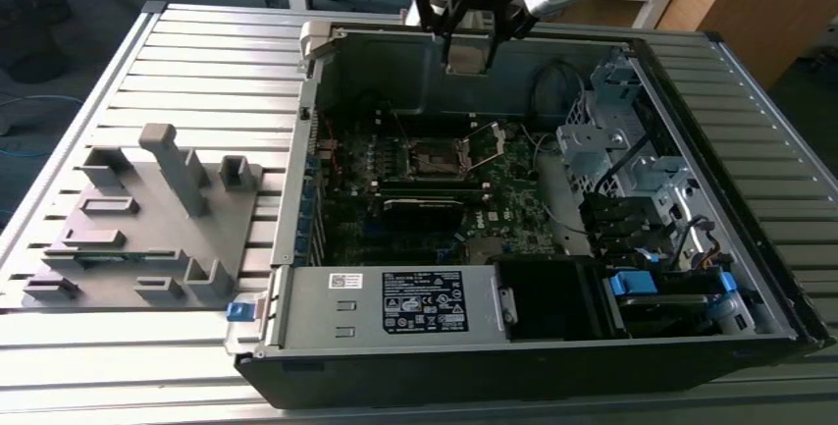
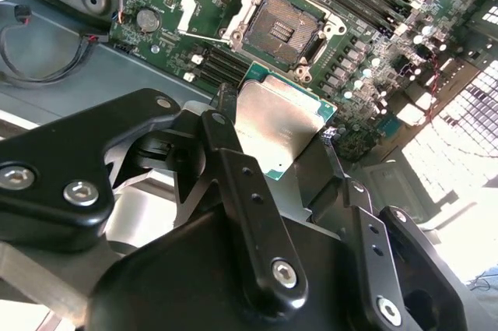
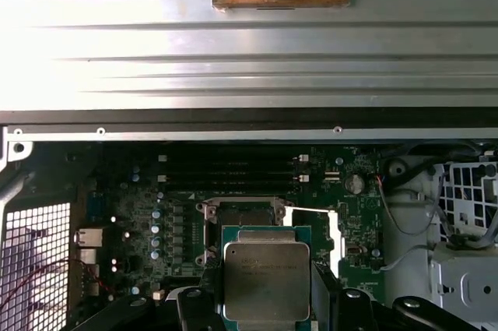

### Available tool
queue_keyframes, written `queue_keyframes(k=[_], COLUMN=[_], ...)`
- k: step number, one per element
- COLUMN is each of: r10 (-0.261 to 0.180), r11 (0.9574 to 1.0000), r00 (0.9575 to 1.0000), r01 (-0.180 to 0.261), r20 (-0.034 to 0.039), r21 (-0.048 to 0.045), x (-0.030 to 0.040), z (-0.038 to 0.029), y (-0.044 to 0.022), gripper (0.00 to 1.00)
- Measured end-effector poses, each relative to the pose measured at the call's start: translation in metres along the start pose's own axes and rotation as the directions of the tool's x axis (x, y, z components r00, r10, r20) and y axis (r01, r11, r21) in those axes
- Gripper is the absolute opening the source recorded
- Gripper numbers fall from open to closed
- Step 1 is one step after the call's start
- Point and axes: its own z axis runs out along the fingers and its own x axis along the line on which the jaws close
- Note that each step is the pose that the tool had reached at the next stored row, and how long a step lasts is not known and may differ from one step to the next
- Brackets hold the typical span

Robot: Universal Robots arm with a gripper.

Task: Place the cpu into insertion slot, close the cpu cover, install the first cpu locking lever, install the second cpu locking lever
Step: 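Place the cpu into insertion slot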

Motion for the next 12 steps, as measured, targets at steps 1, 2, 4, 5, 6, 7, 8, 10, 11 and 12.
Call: queue_keyframes(k=[1, 2, 4, 5, 6, 7, 8, 10, 11, 12], r10=[0.000, 0.000, 0.000, 0.000, 0.000, 0.000, 0.000, 0.000, 0.000, 0.000], r11=[1.0000, 1.0000, 1.0000, 1.0000, 1.0000, 1.0000, 1.0000, 1.0000, 1.0000, 1.0000], r00=[1.0000, 1.0000, 1.0000, 1.0000, 1.0000, 1.0000, 1.0000, 1.0000, 1.0000, 1.0000], r01=[0.000, 0.000, 0.000, 0.000, 0.000, 0.000, 0.000, 0.000, 0.000, 0.000], r20=[0.0000, -0.0001, -0.0001, -0.0001, 0.0000, -0.0001, 0.0000, 0.0001, 0.0000, -0.0001], r21=[0.0000, 0.0001, 0.0002, 0.0002, 0.0001, 0.0001, 0.0001, -0.0002, 0.0001, 0.0002], x=[0.0000, 0.0000, 0.0000, 0.0000, 0.0000, 0.0000, 0.0000, 0.0000, 0.0000, 0.0000], z=[0.0004, 0.0005, 0.0005, 0.0005, 0.0006, 0.0006, 0.0006, 0.0012, 0.0015, 0.0016], y=[0.0000, 0.0000, -0.0001, 0.0000, 0.0000, 0.0000, -0.0001, -0.0001, -0.0001, -0.0001], gripper=[0.54, 0.54, 0.54, 0.54, 0.54, 0.54, 0.54, 0.54, 0.54, 0.54])
